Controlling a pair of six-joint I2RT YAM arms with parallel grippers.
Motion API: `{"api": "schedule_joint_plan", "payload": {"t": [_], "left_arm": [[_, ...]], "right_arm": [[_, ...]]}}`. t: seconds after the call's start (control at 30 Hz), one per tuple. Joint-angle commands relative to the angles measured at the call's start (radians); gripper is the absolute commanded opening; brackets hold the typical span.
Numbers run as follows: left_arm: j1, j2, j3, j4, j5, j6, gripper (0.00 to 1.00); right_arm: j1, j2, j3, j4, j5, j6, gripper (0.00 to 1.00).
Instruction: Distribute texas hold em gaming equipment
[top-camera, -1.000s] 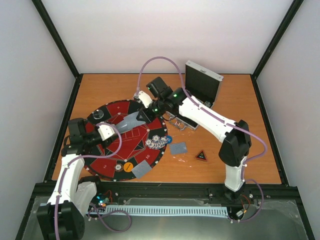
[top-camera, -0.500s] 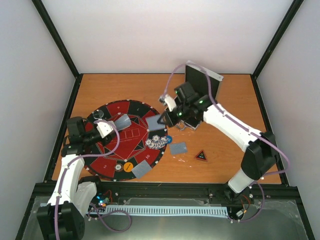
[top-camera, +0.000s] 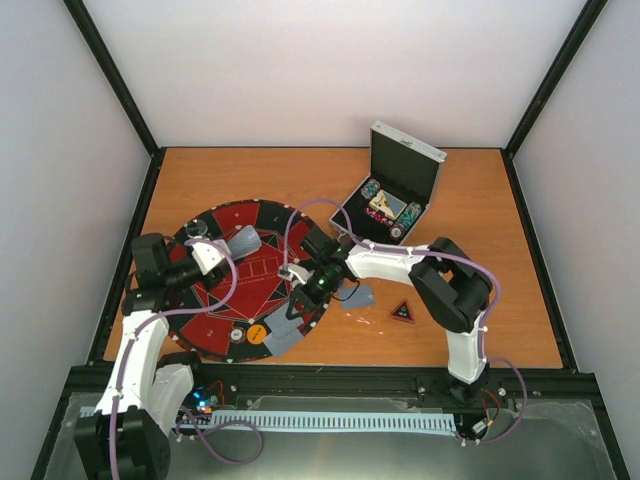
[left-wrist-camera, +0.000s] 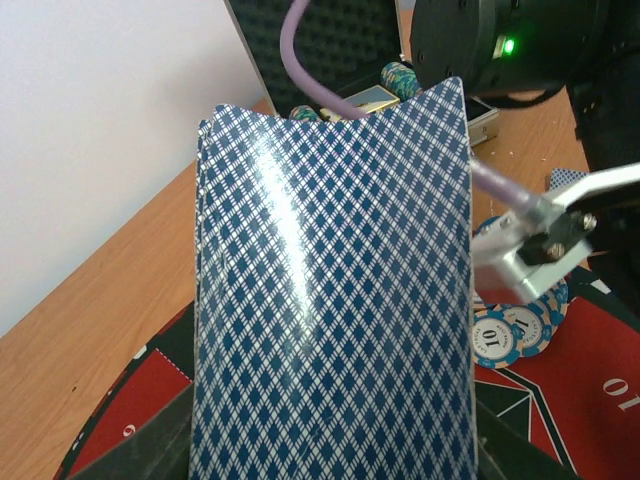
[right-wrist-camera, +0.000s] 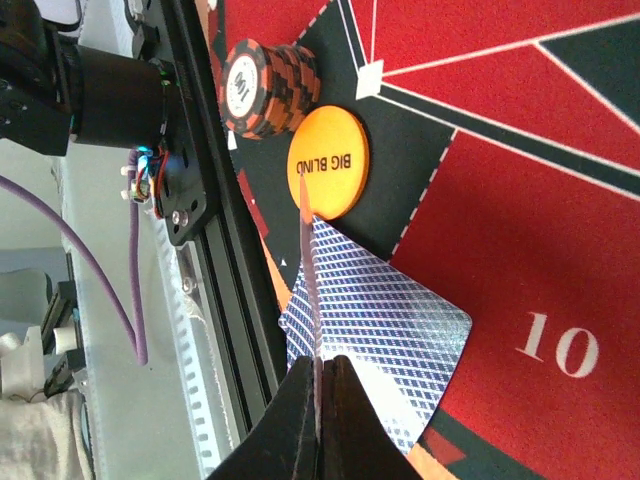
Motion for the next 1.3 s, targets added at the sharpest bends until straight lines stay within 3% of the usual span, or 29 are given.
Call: {"api": "schedule_joint_plan", "payload": {"t": [0.0, 0.23, 0.53, 0.57, 0.67, 0.97, 1.0, 1.27], "left_arm": [[-0.004, -0.023, 0.001, 0.020, 0.037, 0.004, 0.44], [-0.004, -0.021, -0.002, 0.001, 0.047, 0.032, 0.44], [-0.004, -0.029, -0.013, -0.010, 0.058, 0.046, 0.44], [-0.004, -0.030, -0.015, -0.008, 0.059, 0.045, 0.44], [-0.004, -0.031, -0.016, -0.007, 0.057, 0.044, 0.44], [-0.004, -0.025, -0.009, -0.009, 0.058, 0.051, 0.44], [-0.004, -0.025, -0.008, -0.009, 0.059, 0.051, 0.44], [-0.006, -0.026, 0.005, -0.044, 0.078, 0.111, 0.44]], "right_arm": [[0.018, 0.016, -0.005, 0.065, -0.052, 0.023, 0.03], [0.060, 0.072, -0.057, 0.148, -0.052, 0.132, 0.03], [0.066, 0.064, -0.085, 0.136, -0.032, 0.146, 0.03], [0.066, 0.063, -0.084, 0.135, -0.027, 0.148, 0.06], [0.066, 0.056, -0.071, 0.106, -0.002, 0.143, 0.35], [0.063, -0.028, 0.076, -0.126, 0.218, 0.043, 0.81], [0.061, -0.041, 0.094, -0.159, 0.252, 0.030, 0.97], [-0.006, -0.206, 0.181, -0.300, 0.579, -0.039, 1.00]]}}
